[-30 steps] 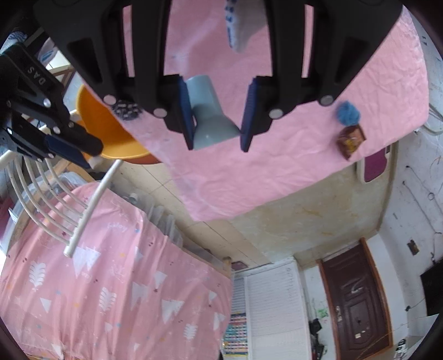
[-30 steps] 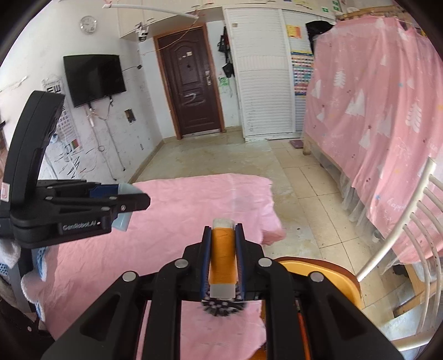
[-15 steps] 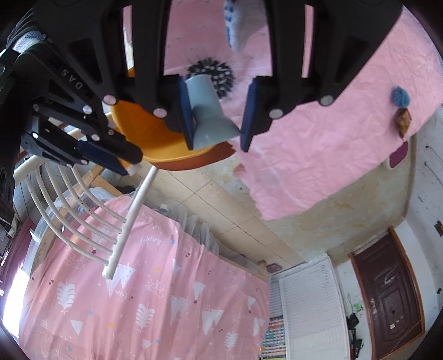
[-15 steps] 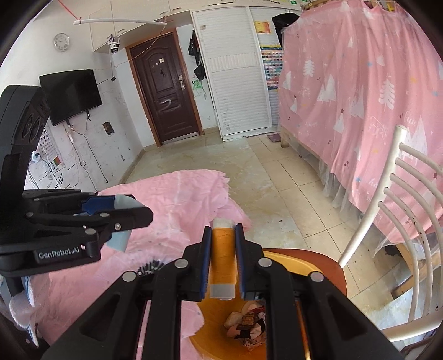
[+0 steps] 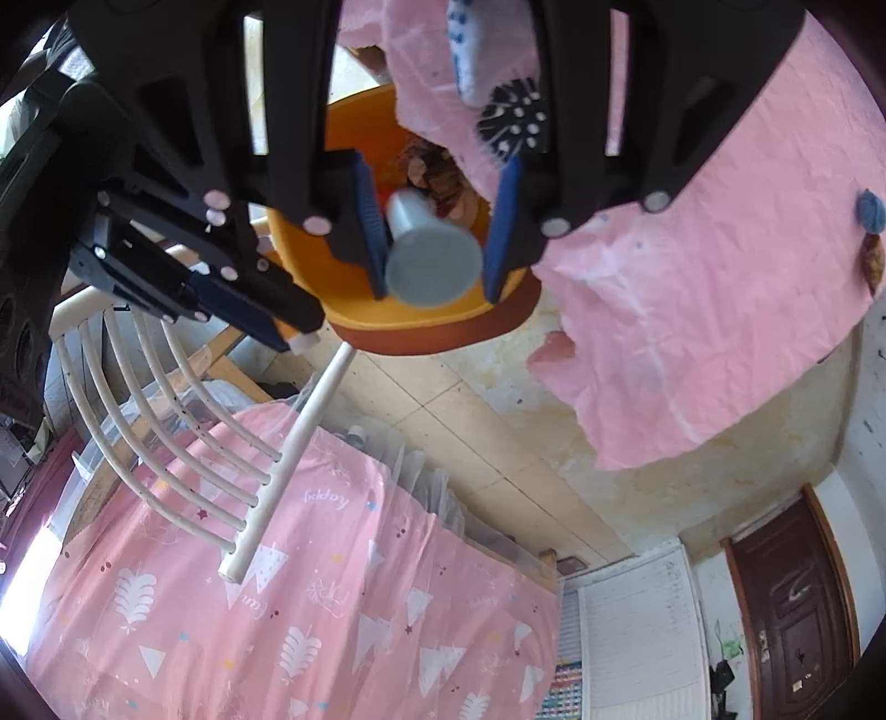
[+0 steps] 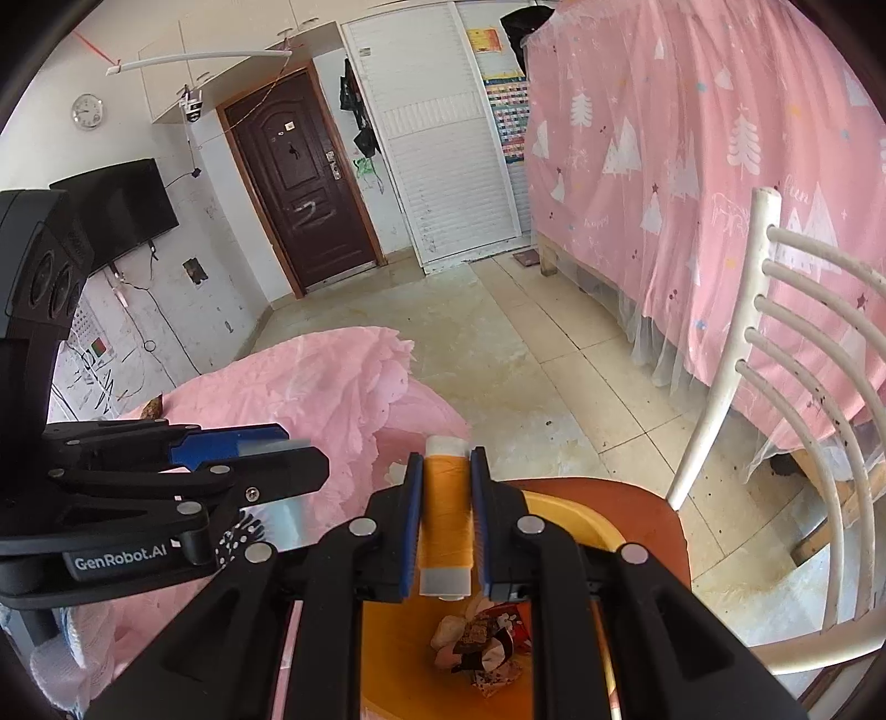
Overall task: Collect trash
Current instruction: 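Open the right gripper to drop the spool while the left gripper opens to drop the cup, then move both open grippers back over the brown packet and blue yarn ball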
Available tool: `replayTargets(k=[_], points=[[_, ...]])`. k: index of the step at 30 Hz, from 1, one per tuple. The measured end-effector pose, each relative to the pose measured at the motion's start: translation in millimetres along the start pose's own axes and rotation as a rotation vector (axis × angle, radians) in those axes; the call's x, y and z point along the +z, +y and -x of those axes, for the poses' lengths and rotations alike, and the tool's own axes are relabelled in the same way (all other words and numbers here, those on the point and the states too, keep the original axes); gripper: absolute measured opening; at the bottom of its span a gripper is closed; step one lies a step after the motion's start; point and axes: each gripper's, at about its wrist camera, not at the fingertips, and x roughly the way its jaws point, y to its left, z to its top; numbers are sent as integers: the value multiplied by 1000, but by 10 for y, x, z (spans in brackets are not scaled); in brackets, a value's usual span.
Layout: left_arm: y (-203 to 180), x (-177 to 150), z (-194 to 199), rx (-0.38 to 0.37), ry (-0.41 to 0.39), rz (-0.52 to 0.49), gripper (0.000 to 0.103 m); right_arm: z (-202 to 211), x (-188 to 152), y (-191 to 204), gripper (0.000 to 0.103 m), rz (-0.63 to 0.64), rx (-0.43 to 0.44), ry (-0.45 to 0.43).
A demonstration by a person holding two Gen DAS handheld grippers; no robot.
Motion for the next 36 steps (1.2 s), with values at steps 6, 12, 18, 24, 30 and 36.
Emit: replayTargets(k=[6,12,18,24,30,36], points=[[20,17,-36,10,1,23,60,-30,-16,-76,7,-12,-7,7],[88,-4,53,27,-15,29,60,-50,-7,-88,13,-15,-26,7],[289,-8,224,41,-37,54,60,-36,36,32,22,3,-35,4],[583,-13,466,66,-74,84,60,-27,122,261,40,40,-36,0],[1022,-42,738,108,-113,128,65,-71,238,583,59,86,-30,-3],[1504,-86,957,150,-129,170,65,-159,341,1027,69,151,-16,5]])
